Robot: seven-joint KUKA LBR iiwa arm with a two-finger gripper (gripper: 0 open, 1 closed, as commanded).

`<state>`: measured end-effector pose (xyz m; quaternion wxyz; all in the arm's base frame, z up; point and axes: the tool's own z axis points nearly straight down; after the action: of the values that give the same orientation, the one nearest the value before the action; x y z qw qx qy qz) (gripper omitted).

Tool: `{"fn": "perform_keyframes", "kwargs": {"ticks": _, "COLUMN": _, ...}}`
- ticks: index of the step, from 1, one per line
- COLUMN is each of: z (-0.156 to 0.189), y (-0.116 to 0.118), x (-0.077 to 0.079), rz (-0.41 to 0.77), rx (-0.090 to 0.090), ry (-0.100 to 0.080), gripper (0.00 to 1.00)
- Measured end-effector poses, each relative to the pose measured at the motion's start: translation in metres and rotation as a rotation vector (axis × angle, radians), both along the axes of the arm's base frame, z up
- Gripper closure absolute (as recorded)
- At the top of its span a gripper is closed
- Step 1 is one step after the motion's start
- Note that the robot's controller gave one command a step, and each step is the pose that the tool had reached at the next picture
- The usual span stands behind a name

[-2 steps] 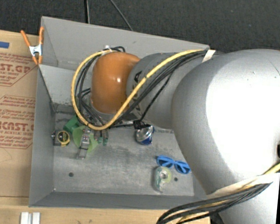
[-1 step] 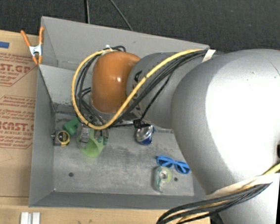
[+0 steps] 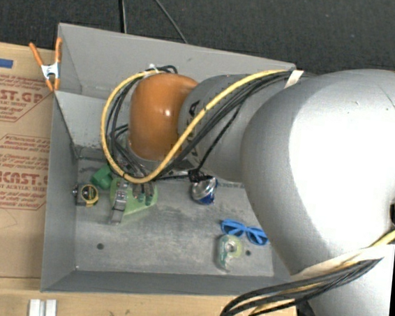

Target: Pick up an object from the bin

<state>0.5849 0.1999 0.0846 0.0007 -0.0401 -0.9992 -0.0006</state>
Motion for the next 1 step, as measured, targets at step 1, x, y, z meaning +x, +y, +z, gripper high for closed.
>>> {"fn": "perform_keyframes", "kwargs": {"ticks": 1, "z": 0.0009, "y": -0.0002, "x": 0.0012, "rz": -0.001, "rx": 0.001, "ry": -0.004, "gripper": 1.00}}
